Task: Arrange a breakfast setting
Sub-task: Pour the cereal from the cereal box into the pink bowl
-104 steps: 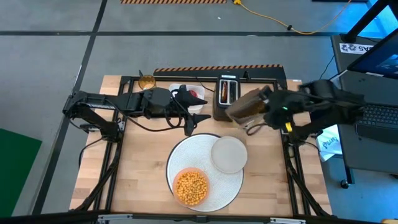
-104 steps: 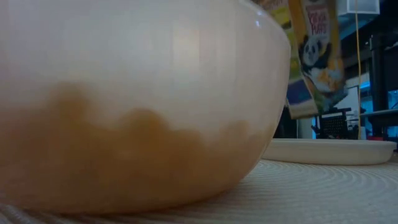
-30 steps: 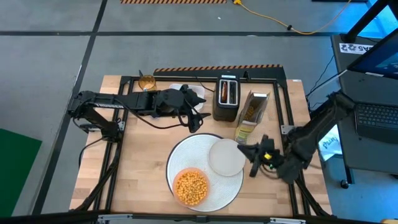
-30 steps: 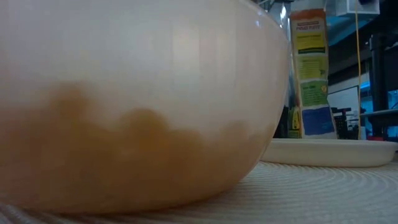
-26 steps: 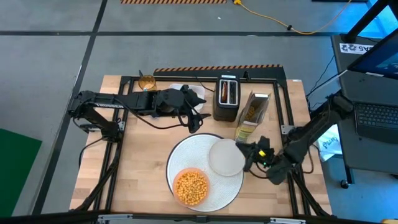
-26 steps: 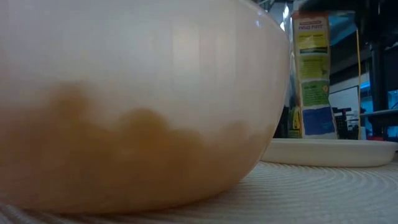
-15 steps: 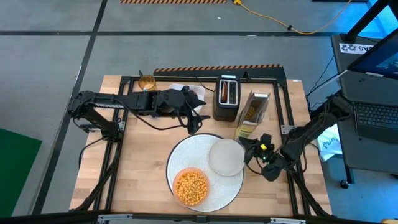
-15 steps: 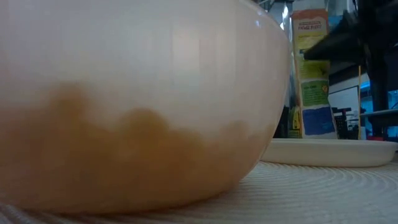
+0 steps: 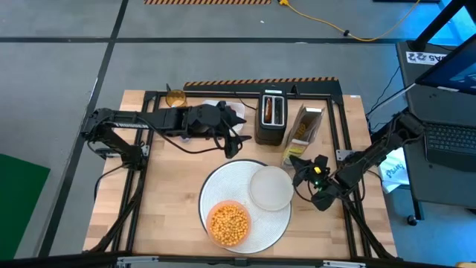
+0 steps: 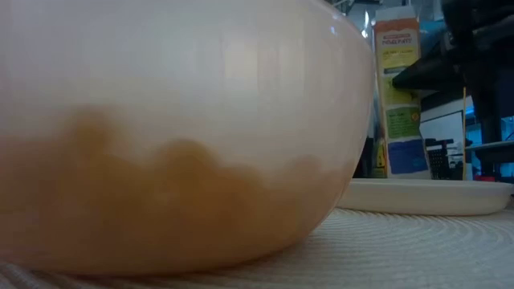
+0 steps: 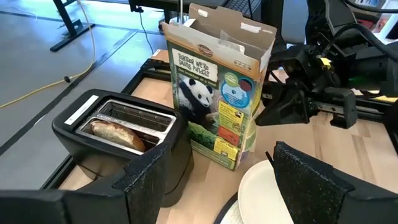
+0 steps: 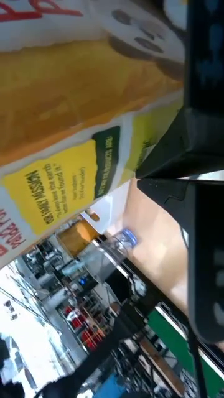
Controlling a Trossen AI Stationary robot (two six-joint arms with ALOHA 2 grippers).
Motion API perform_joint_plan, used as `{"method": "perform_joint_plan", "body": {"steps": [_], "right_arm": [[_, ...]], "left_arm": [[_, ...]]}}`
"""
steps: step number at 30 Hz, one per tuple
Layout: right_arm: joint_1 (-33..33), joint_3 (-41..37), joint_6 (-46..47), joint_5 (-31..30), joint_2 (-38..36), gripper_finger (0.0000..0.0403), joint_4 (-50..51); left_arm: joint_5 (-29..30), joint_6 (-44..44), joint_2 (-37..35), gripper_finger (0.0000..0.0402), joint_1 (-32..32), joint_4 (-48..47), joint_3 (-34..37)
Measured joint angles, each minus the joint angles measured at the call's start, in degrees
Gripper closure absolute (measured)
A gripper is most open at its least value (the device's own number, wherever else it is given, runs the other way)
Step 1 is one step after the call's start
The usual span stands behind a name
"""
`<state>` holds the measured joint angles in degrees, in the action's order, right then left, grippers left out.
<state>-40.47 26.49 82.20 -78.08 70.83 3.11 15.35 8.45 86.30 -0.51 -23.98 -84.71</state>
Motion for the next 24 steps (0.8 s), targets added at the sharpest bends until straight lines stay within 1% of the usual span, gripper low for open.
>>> {"method": "perform_joint_plan", "body": {"steps": [6,13,16,24], "right_arm": [[4.2,-0.4,-0.1,0.2,-2.3,0.0402,6.0],[8.8,-0.4,-0.1,2.2,-7.0,0.0402,14.1],[10.1,-0.4,-0.1,4.4,-9.7,0.0402,17.8],[10.6,-0.4,-0.1,5.8,-16.4,0.0402,28.7]], "left_arm": [[0.0,0.0,0.0,0.0134,0.0,0.0,0.0],[0.0,0.2,0.0,0.0134,0.0,0.0,0.0],[0.0,0.2,0.0,0.0134,0.0,0.0,0.0],[0.0,0.2,0.0,0.0134,0.0,0.0,0.0]]}}
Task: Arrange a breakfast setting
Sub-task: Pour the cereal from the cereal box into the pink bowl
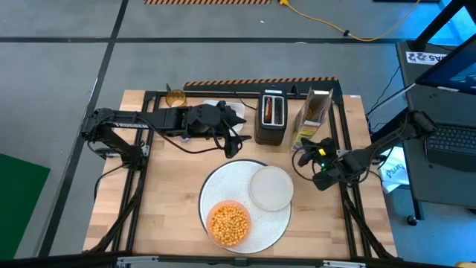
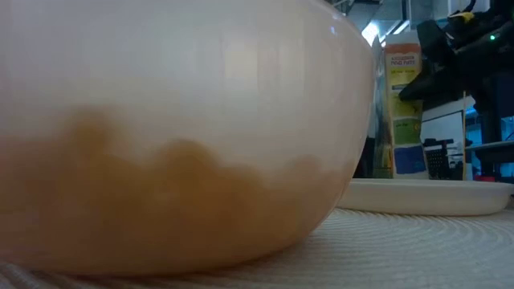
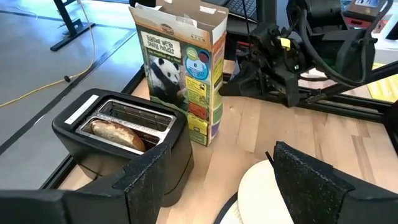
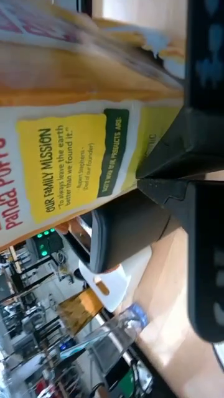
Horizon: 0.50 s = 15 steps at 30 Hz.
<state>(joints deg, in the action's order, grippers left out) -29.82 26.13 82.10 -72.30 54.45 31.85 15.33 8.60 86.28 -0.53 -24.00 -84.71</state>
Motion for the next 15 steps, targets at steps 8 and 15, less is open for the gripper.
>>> {"method": "perform_joint_plan", "body": {"steps": [8,15], "right_arm": [[2.8,0.0,0.0,1.5,-4.8,0.0403,8.4],[5.9,0.0,-3.4,2.5,-6.0,0.0403,9.1]], "left_arm": [[0.0,0.0,0.0,0.0134,-1.0,0.0,0.0],[0.0,0.2,0.0,0.0134,-1.4,0.0,0.0]]}}
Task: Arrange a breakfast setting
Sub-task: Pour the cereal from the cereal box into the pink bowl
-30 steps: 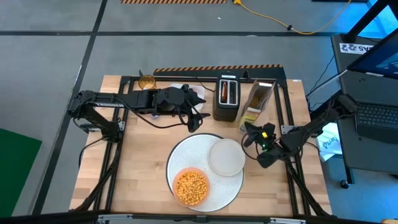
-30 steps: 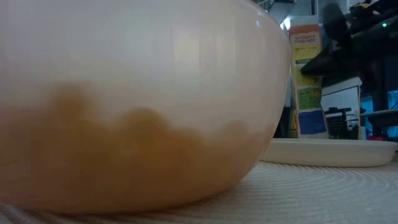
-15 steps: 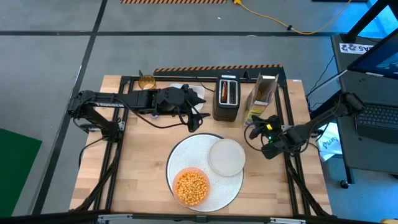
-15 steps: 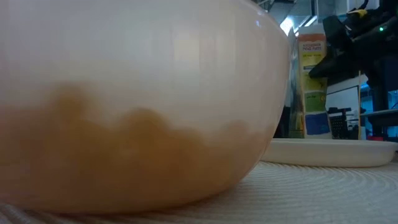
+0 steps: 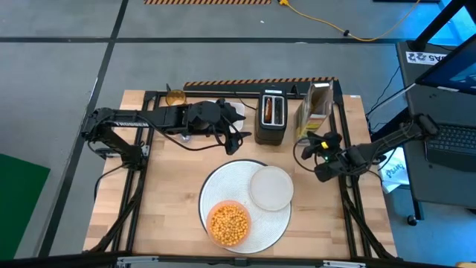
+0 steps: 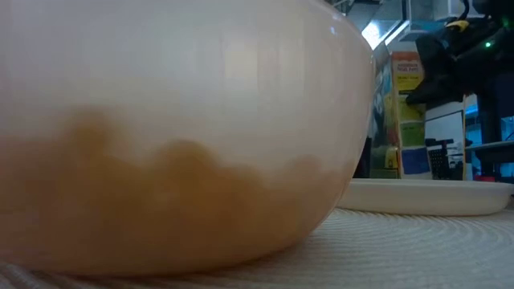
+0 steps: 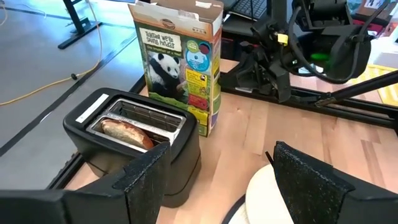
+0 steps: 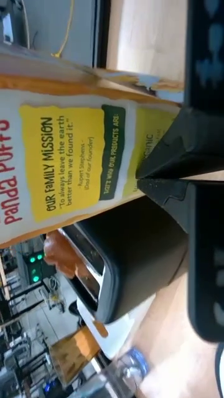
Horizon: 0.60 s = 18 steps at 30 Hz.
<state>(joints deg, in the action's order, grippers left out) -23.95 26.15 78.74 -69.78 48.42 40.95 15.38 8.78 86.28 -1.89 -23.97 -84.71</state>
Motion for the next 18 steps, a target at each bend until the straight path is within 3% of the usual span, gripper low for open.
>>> {"method": "perform_joint_plan", "body": {"steps": [14,18], "right_arm": [[3.8,0.0,-3.0,0.4,0.1,0.0403,-3.3],[0.4,1.0,-13.2,-0.2,0.1,0.0403,-12.4]], "left_arm": [[0.6,0.2,0.0,0.0134,0.0,0.0,0.0],[0.6,0.5,0.0,0.0134,0.0,0.0,0.0]]}}
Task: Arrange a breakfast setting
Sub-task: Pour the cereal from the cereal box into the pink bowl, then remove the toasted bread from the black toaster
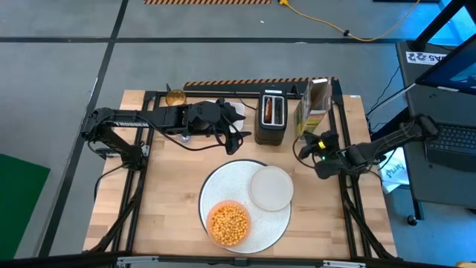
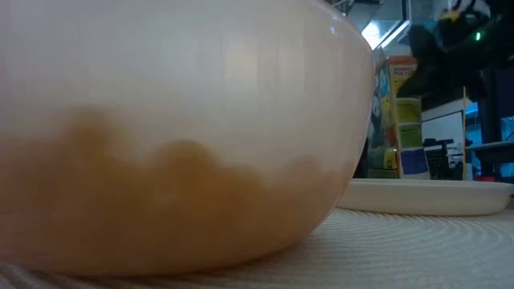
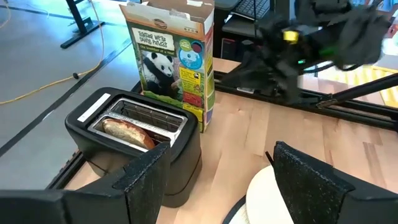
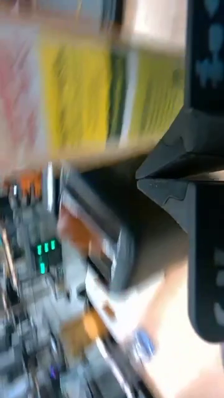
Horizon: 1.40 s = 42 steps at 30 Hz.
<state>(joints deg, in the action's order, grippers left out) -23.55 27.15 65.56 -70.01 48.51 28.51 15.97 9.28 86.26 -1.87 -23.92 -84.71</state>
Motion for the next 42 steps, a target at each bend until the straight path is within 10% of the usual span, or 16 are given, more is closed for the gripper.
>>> {"method": "perform_joint_plan", "body": {"steps": [11,17,24,34,42], "right_arm": [[-4.9,15.2,-61.6,5.7,4.2,0.0403,-27.8],[0.6,28.2,-86.0,16.6,11.3,0.0403,-26.7],[19.6,44.0,-77.6,32.9,21.5,0.0402,-2.1],[43.3,51.6,-67.4,68.7,32.4,0.0308,-1.2],[46.5,63.2,-89.8,78.8,41.2,0.0234,8.8]], "left_arm": [[1.5,4.8,-1.6,0.0134,0.2,-1.6,0.0],[1.9,-2.6,-9.8,0.0149,-1.8,-1.7,0.0],[-12.0,-5.5,-19.3,0.0166,-6.0,-1.2,0.0],[-6.0,-7.3,-27.9,0.0180,-6.6,-20.9,0.0],[-2.6,-4.9,-29.4,0.0178,-6.6,-31.2,0.0]]}}
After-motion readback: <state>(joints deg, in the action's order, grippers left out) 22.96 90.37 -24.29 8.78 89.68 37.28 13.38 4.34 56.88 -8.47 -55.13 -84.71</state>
